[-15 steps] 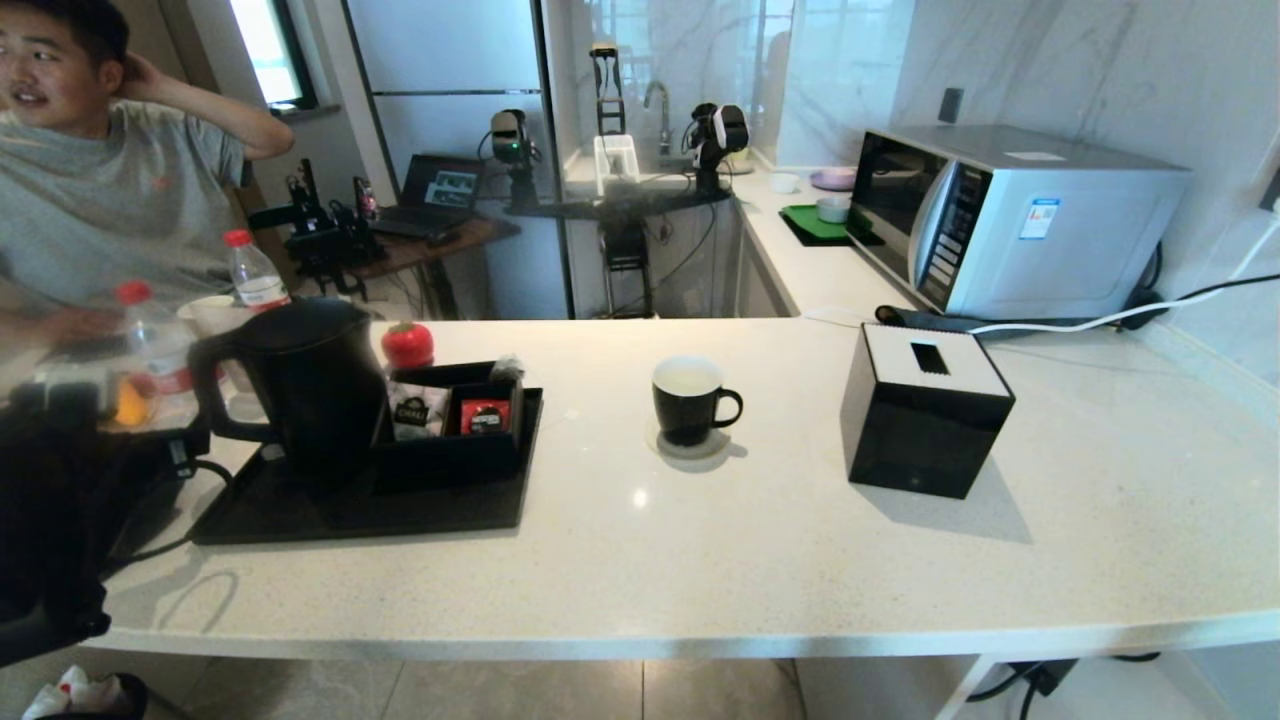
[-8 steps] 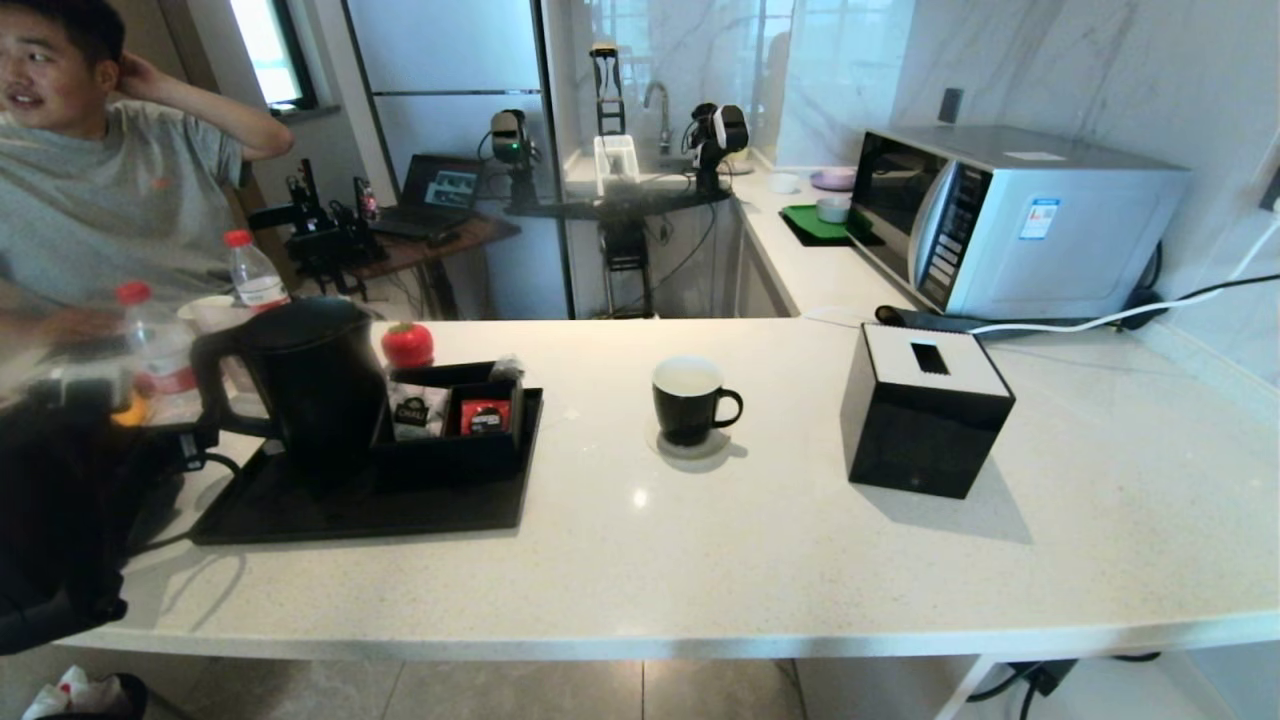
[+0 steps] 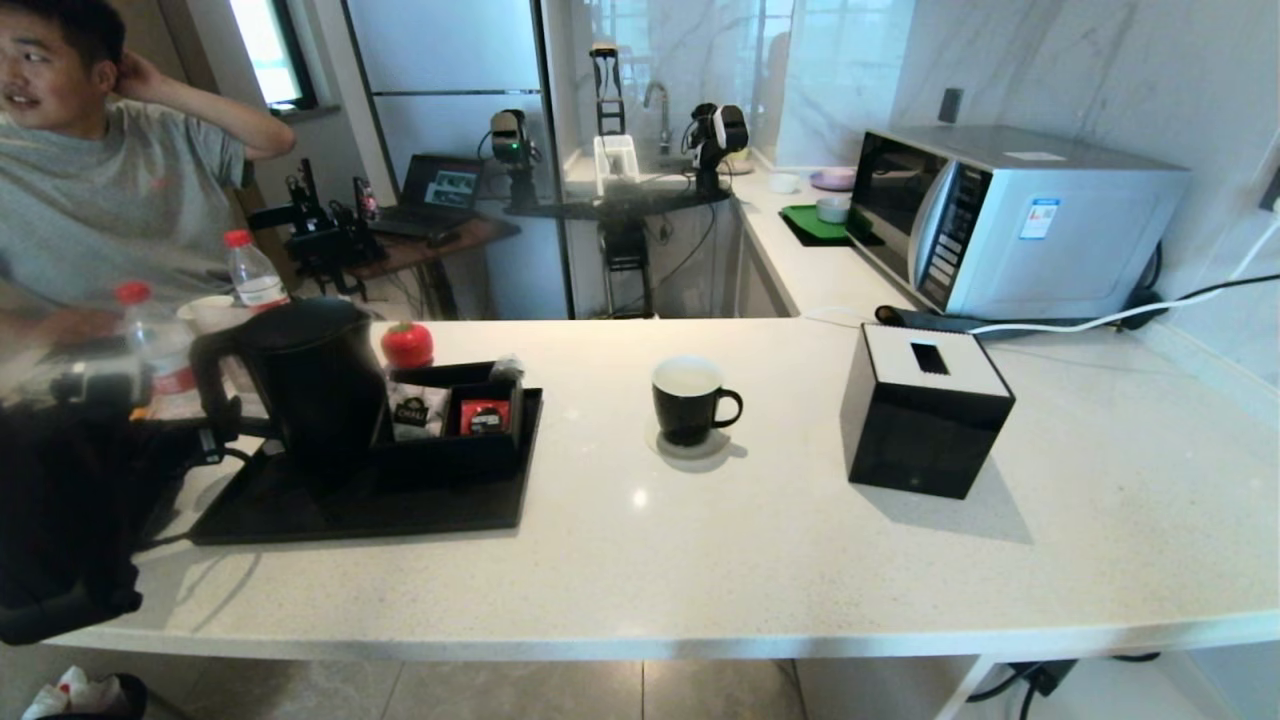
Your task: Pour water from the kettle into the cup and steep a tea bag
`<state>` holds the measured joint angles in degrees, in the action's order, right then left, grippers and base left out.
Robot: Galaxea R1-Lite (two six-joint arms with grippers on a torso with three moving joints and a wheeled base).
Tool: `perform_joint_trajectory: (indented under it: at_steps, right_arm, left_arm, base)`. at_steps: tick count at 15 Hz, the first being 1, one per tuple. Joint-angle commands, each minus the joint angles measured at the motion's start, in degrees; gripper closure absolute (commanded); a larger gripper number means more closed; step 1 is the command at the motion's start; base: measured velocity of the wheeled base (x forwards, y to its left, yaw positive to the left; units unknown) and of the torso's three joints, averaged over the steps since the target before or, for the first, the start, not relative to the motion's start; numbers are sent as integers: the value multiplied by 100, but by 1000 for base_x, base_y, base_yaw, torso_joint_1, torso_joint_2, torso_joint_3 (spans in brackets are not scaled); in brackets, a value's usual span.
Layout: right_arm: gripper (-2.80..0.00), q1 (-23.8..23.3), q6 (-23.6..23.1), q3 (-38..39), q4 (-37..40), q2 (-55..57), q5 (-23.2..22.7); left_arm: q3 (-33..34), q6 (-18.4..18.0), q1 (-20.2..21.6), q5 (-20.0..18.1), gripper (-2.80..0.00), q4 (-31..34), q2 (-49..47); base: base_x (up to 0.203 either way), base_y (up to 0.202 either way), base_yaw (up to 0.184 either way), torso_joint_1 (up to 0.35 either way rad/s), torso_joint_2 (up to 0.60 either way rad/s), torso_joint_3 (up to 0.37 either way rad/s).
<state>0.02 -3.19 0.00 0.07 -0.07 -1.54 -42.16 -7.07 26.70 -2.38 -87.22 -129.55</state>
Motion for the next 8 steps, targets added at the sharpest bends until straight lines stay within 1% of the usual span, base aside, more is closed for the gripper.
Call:
perform_joint_trajectory:
  at_steps: [1, 4, 8]
  right_arm:
    - [0, 1, -2, 0, 1, 7, -4]
    - [0, 4, -3, 0, 1, 7, -4]
    - [0, 2, -6, 0, 1, 7, -4]
  left_arm:
    - [-206, 3, -38, -5, -280, -274, -64]
    - [-424, 4, -85, -16, -280, -274, -225]
    - [-895, 12, -135, -25, -280, -274, -462]
  base:
    - [0, 0, 0, 0, 0, 0]
    - [0, 0, 0, 0, 0, 0]
    - [0, 0, 0, 0, 0, 0]
